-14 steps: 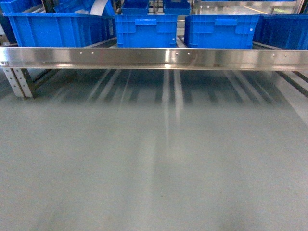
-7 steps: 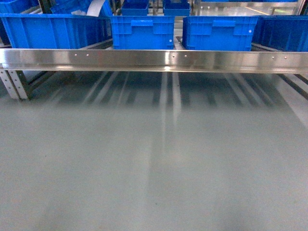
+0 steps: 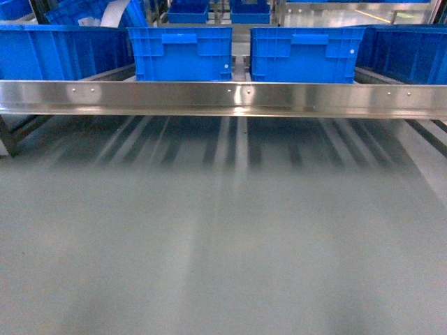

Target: Sort blue parts and orange caps into right shelf containers

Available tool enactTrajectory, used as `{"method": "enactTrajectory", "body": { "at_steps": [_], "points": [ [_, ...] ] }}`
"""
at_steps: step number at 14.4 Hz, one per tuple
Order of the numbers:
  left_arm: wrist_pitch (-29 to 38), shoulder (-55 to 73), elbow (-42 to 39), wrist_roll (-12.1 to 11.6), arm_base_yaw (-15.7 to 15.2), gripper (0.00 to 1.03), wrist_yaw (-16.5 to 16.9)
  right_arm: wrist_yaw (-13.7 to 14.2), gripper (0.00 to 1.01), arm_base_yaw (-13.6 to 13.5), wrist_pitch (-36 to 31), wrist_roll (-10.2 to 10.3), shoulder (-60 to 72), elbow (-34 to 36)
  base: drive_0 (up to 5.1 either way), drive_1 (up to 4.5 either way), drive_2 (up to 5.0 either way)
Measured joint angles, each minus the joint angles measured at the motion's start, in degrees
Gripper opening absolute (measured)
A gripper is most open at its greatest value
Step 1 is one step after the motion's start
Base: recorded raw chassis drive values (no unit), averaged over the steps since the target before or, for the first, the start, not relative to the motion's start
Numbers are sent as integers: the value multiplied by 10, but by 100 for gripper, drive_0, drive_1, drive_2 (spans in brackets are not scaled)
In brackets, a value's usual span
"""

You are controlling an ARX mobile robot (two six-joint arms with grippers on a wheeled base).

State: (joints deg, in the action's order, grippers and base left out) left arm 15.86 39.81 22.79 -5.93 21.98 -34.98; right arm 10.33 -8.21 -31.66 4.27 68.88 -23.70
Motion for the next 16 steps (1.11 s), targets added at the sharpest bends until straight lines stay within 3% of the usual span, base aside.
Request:
{"method": "enactTrajectory", "body": {
  "at_steps": [16],
  "points": [
    [-1, 1, 0, 0, 0, 44, 0, 2, 42, 0, 1, 0, 0, 0, 40, 406, -424]
  ]
}}
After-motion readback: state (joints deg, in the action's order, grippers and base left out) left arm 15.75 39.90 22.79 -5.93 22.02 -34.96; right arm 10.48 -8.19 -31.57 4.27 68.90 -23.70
